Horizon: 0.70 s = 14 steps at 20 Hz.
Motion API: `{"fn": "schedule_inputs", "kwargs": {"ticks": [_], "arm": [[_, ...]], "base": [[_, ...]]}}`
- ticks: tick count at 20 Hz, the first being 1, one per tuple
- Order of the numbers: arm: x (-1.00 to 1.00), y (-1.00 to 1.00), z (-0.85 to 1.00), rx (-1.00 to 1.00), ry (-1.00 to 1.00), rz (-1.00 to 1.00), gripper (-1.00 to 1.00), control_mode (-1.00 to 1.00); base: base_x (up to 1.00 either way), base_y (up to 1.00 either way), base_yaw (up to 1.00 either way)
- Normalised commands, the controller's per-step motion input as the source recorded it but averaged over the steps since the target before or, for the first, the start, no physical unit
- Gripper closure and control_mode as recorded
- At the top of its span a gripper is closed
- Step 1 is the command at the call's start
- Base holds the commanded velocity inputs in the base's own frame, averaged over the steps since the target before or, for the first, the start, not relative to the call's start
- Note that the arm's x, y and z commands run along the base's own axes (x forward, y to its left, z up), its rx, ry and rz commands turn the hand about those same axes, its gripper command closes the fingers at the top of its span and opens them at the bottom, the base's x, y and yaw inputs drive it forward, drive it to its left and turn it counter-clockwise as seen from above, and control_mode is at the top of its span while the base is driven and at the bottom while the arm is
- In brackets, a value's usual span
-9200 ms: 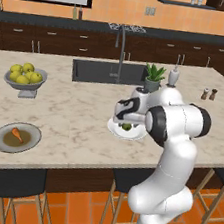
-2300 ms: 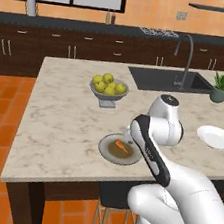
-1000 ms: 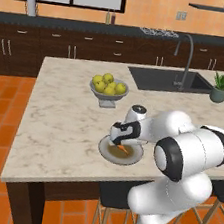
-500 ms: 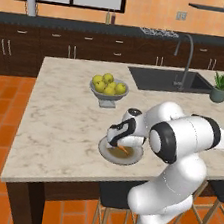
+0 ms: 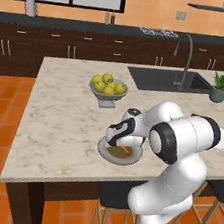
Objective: Pick the chicken drumstick and lime from their plates and place them in the bowl. Then put the bowl in the fridge.
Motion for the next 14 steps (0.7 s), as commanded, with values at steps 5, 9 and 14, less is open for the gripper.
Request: {"fn": "schedule_inputs", "kwargs": {"ticks": [5,9,14], "arm": [[-0.34,0.11,0.04,0.00,0.00,0.00,1.00,-1.00],[-0.78,-0.01,0.82,0.00,-0.03,-0.03,1.00,-1.00],[-0.87,-0.23,1.00,0.02,0.05,-0.08,1.00,-1.00]], "base": [[0.00,0.00,0.00],[0.00,0.00,0.00],[0.00,0.00,0.00]]}}
